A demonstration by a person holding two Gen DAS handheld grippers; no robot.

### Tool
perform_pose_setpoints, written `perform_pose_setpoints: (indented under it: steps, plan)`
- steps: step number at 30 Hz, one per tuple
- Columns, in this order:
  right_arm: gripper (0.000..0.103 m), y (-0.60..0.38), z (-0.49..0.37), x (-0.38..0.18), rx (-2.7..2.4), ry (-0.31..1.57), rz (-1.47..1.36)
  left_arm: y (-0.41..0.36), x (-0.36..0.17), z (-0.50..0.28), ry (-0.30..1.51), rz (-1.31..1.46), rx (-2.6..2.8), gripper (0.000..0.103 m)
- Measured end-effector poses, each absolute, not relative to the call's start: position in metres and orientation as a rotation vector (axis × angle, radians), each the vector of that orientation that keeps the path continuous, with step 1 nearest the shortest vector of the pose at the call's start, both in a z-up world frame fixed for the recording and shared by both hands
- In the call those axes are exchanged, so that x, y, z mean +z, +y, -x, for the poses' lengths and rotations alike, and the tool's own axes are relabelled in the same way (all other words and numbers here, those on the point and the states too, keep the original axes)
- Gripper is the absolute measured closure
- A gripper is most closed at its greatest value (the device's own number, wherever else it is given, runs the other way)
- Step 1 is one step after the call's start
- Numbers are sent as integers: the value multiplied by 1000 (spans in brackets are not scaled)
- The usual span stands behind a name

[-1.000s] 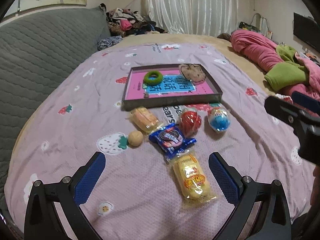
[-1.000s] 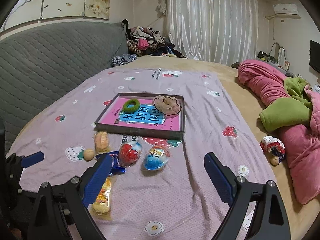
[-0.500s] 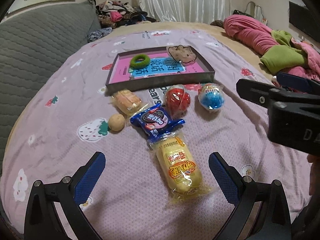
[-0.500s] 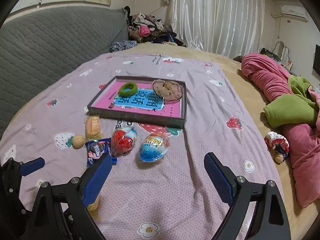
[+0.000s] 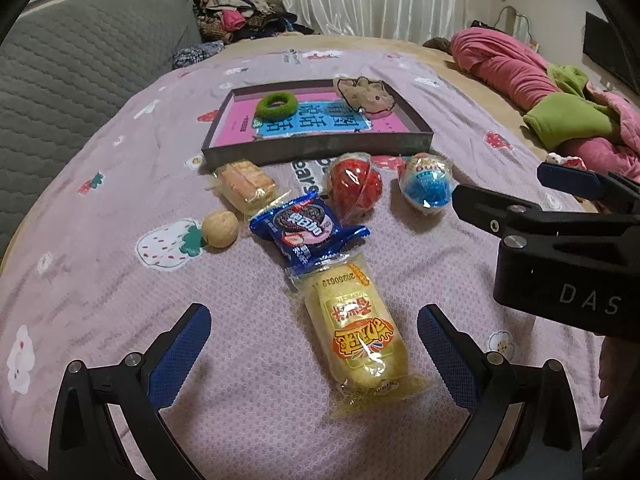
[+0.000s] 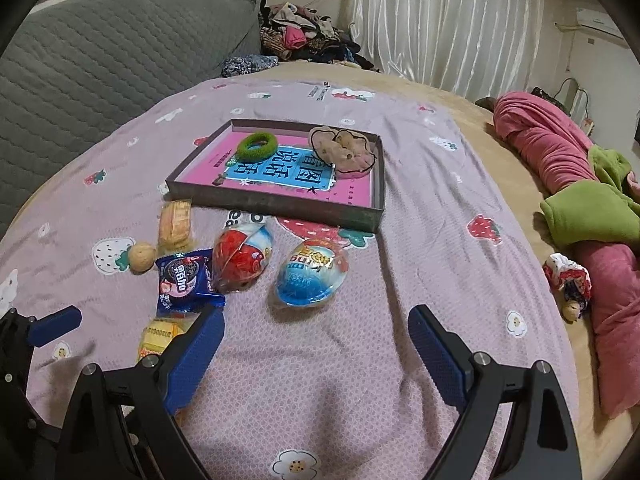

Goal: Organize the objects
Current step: 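Grasp the yellow snack bag with the left tool while the right tool grasps the blue egg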

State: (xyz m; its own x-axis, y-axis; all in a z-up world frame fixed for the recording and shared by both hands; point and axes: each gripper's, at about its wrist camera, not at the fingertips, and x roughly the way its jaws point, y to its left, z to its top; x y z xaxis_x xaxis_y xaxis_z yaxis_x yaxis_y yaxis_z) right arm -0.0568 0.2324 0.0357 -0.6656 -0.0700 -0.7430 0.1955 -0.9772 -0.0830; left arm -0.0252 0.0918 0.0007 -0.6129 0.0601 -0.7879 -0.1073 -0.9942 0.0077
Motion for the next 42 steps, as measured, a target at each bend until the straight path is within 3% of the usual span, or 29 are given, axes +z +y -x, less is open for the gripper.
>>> perform_pose_setpoints:
  steps: [42]
  plan:
    - [10,238,124,-16,-2686,106,-1337,98,-38,64,49,1436,2725,0]
